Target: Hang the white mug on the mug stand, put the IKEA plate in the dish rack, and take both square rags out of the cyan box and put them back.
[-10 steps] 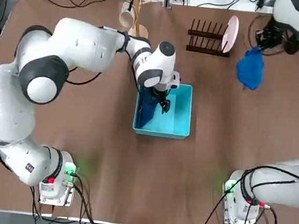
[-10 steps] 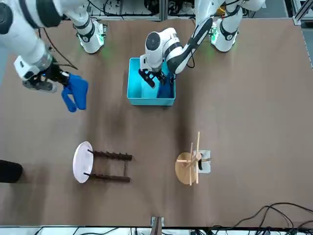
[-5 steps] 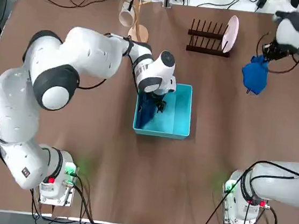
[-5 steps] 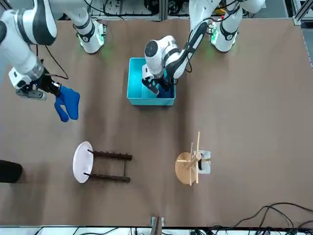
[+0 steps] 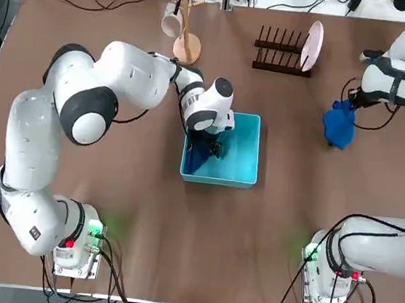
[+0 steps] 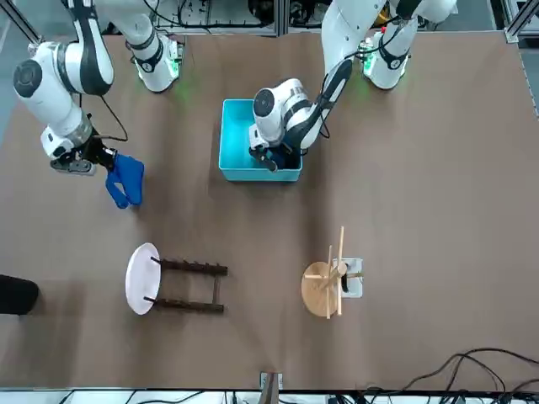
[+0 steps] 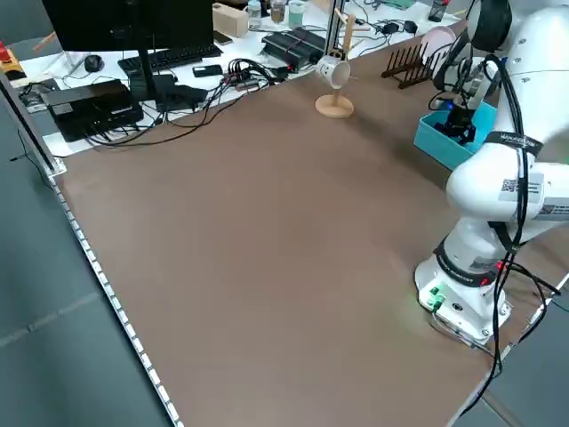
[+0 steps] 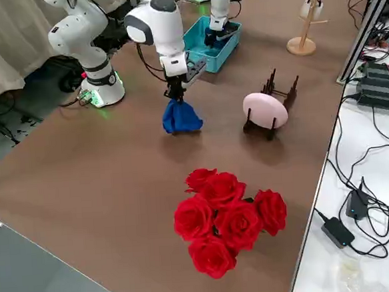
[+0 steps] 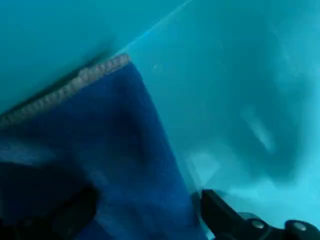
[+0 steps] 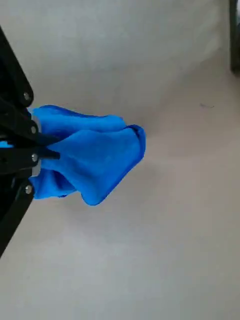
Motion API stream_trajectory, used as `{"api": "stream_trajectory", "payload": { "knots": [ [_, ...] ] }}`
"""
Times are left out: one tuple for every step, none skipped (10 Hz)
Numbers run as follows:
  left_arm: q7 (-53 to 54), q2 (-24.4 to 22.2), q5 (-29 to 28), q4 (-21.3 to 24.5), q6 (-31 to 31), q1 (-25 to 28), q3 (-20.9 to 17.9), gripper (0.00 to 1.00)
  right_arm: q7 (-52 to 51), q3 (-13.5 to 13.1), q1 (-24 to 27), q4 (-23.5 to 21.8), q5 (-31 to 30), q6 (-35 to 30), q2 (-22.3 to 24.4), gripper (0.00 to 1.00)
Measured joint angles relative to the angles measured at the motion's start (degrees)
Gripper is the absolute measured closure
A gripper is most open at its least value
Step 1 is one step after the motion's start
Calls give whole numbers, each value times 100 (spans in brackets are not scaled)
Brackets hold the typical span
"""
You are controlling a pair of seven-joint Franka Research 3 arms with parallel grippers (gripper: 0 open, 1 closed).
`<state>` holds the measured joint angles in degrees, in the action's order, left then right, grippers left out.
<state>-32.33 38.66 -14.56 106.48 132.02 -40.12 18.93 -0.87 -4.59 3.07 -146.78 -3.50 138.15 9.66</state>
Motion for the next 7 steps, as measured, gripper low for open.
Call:
{"api": "stream_trajectory", "payload": {
  "knots": [
    [-8, 0, 0, -9, 13, -1, -1, 11, -416, 1, 245, -15, -3, 218, -153, 96],
    [-17, 0, 0, -34, 28, -3, -1, 25, -951, -3, 578, -58, -3, 558, -341, 96],
    [-75, 0, 0, -50, 45, -6, -1, 43, -1410, -9, 885, -113, -3, 917, -566, 96],
    [-170, 0, 0, -67, 50, -7, -3, 57, -1651, -10, 1054, -139, -3, 1219, -810, 96],
    [-244, -6, 0, -90, 51, -7, -5, 71, -1697, -1, 1081, -142, -3, 1455, -1027, 96],
    [-297, -37, 0, -120, 60, -8, -7, 87, -1697, 42, 1066, -142, -3, 1575, -1160, 96],
    [-316, -144, -1, -162, 46, -4, -11, 91, -1689, 83, 1004, -142, -2, 1612, -1212, 96]
  ]
}}
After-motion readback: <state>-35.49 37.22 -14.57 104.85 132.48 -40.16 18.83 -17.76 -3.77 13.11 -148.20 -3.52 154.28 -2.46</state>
